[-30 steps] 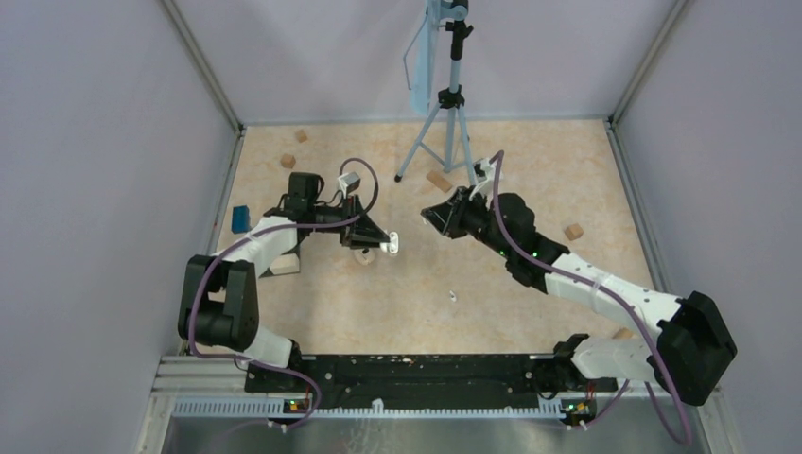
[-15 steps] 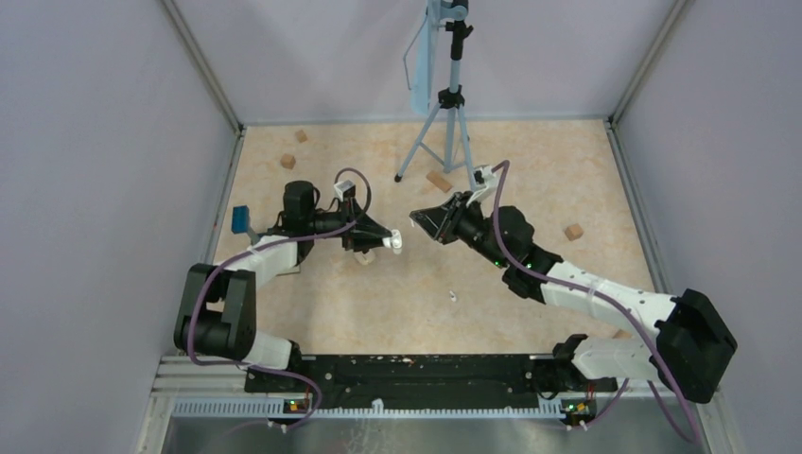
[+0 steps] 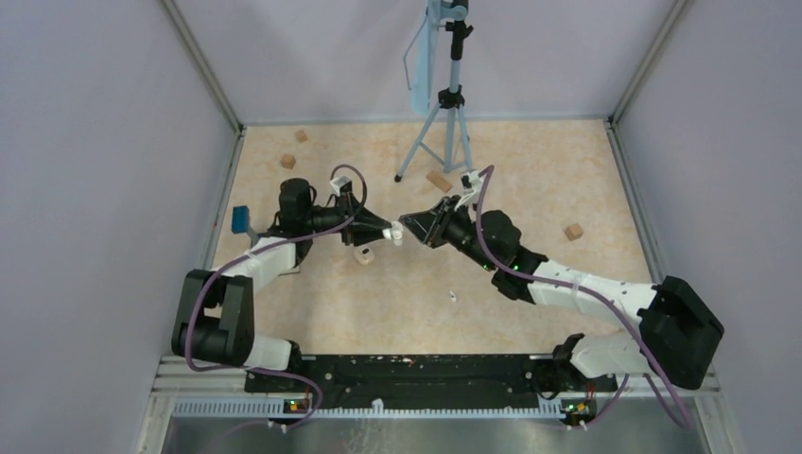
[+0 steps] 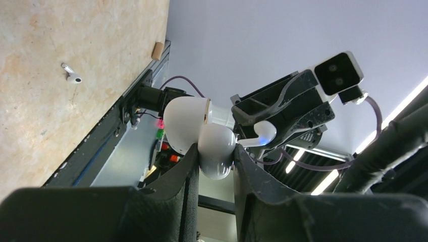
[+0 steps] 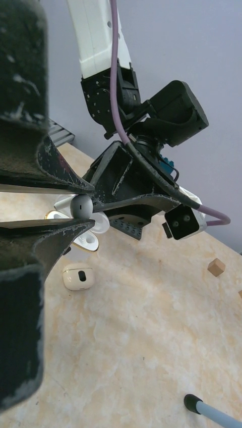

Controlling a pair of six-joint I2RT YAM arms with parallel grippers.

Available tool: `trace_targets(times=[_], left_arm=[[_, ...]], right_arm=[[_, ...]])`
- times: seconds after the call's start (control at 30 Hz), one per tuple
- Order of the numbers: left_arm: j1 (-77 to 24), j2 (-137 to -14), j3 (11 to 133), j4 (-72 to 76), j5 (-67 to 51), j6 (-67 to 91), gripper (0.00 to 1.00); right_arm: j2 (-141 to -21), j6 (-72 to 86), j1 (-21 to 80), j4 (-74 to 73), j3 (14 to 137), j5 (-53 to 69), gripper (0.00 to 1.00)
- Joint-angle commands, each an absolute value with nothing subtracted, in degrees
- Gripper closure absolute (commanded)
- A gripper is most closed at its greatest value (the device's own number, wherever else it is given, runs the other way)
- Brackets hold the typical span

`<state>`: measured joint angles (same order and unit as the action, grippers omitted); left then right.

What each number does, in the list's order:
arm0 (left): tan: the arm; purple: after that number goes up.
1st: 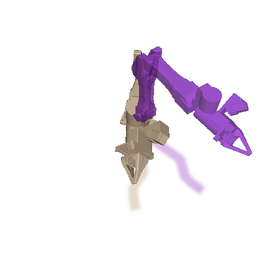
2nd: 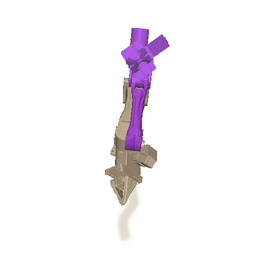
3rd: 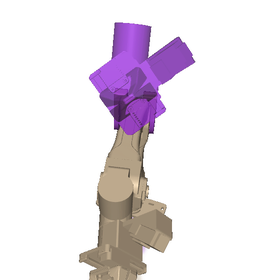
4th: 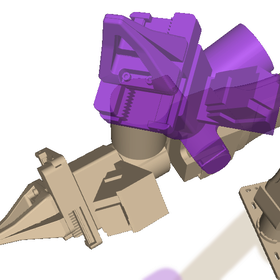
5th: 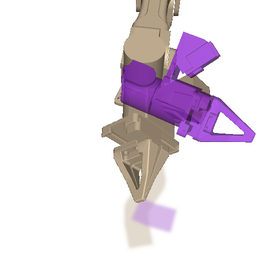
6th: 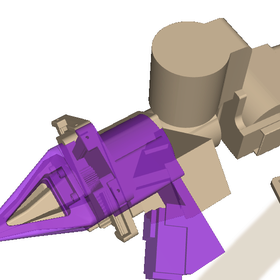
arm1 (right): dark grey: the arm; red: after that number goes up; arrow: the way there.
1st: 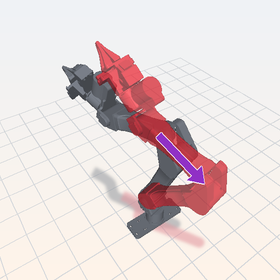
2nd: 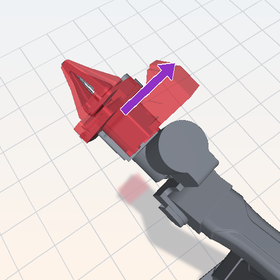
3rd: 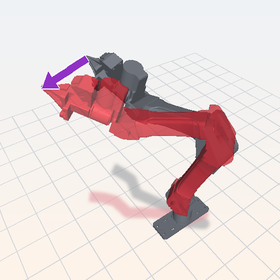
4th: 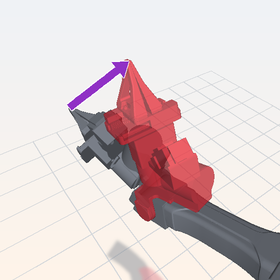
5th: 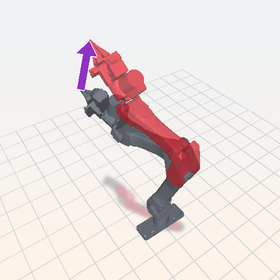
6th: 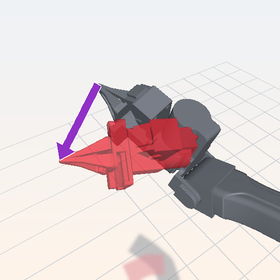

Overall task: Insert the wireless bluetooth earbuds into the charging case
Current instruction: Insert the left earbud into the left side groove of the charging case.

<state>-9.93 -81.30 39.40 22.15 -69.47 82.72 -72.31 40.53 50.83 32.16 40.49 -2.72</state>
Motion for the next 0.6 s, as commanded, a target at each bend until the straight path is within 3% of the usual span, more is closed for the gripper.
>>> trace_targets(times=[0.0,0.57], left_arm=[[-10.2,-78.0,37.8,25.9,-66.6,89.2,1.00],[-10.2,-76.8,36.7,21.7,-65.1,93.3,1.00]], right_arm=[[-73.3,39.6,52.4,36.6,41.9,-3.9,0.91],[-76.4,37.5,53.2,36.3,43.2,-5.2,0.91]])
